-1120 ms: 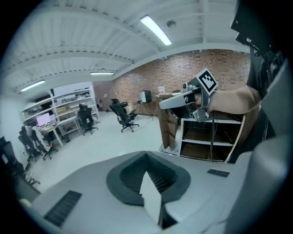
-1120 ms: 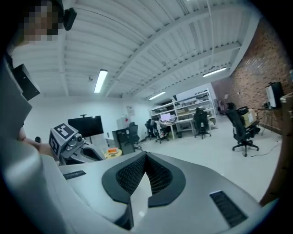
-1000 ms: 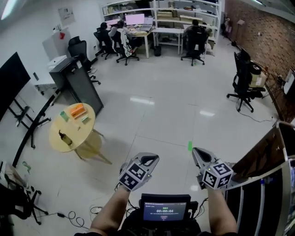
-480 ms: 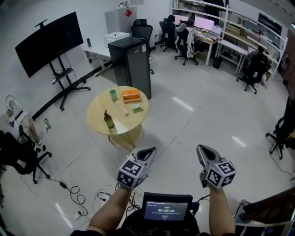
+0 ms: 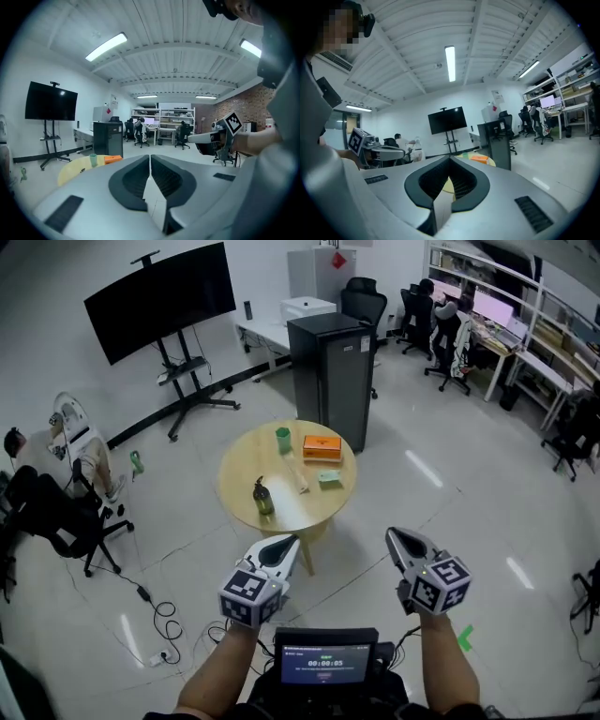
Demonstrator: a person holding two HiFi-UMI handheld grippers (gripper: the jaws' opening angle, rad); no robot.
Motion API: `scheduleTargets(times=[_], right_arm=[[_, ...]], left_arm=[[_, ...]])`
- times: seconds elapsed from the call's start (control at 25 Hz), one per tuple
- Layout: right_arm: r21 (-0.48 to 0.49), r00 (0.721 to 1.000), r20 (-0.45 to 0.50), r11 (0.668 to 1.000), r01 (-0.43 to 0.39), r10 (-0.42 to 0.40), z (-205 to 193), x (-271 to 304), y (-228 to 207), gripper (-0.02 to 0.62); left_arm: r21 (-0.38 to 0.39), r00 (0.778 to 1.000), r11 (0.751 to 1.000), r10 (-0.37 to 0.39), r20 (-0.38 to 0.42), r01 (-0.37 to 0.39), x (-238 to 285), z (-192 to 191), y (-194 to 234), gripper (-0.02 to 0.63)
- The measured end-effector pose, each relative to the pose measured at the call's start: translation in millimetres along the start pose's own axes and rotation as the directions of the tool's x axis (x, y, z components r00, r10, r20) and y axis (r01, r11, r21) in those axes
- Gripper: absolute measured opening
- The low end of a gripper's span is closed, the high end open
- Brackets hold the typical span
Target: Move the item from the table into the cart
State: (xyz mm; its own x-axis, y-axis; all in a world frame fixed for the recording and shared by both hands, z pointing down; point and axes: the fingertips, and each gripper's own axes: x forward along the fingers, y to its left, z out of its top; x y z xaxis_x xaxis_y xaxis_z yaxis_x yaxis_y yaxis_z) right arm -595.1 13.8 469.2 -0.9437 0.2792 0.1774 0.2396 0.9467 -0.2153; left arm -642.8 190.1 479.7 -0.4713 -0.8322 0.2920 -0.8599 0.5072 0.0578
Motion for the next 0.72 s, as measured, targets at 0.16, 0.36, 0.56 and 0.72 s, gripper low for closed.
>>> scheduleTargets(times=[0.16,0.36,0.56,0.72], right_arm=[[-0.016,0.996,-0.028,0.996,-0.086,0.086,17,94,-30,0.000],[-0.028,0.987,-0.062,0.988,-0.154,0.152,38,220,-49,0.000],[-0.024,0.982,-0.084,0.984,-0.174,0.172,61,347,-48,0.000],[-0.032,0.974,-0.113,0.979,-0.200,0.195,75,442,-46,0.031]], left_arm=[[-0.053,0.991,0.992,0.121,0.049,-0.118,37,20,78,0.020],[-0.102,0.975,0.974,0.209,0.074,-0.201,72,43,190,0.061],[-0.131,0.959,0.960,0.263,0.103,-0.249,86,65,321,0.080],[-0.142,0.951,0.953,0.286,0.118,-0.269,98,82,419,0.080]])
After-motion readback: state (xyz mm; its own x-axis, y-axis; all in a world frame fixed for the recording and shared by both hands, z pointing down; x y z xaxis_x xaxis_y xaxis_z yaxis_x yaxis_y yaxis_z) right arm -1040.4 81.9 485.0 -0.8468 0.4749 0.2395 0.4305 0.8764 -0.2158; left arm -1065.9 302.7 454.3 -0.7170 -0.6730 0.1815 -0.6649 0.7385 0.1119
